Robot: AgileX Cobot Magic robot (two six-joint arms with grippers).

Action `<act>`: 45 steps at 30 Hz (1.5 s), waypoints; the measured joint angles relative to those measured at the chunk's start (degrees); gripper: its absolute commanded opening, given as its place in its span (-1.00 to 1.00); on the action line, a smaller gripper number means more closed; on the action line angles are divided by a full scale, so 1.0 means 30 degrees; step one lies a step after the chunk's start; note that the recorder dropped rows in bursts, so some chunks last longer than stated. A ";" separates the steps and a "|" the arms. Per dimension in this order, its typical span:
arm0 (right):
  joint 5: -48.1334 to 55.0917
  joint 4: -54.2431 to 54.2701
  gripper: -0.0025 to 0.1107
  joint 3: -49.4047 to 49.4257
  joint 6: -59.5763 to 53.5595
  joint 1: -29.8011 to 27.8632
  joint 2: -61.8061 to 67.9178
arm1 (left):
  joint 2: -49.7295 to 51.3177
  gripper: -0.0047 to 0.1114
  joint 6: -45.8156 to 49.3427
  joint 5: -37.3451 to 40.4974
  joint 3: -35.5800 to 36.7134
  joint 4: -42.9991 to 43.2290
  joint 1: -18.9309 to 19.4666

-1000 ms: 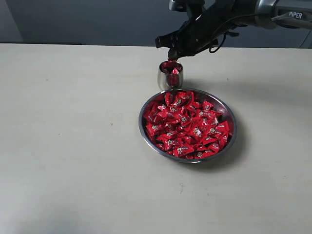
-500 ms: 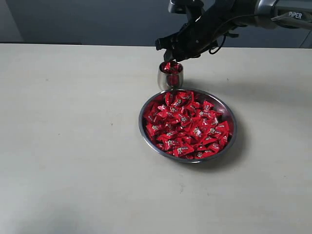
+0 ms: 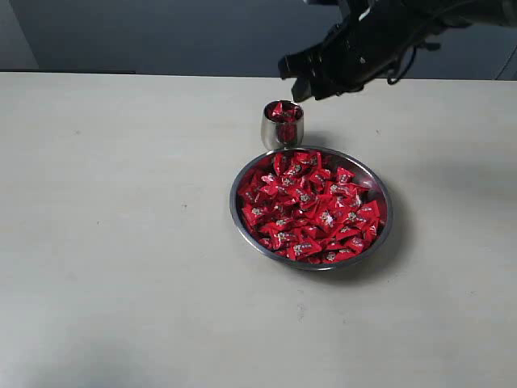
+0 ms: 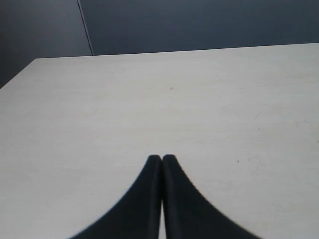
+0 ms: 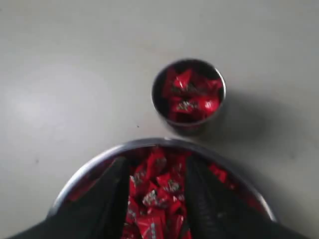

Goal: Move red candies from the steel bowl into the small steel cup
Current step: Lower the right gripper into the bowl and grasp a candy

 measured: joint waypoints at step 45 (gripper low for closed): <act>0.1791 -0.2789 -0.31 0.1418 -0.0288 0.1692 0.3577 | 0.0000 -0.91 0.0000 0.0000 0.0000 0.0000 0.0000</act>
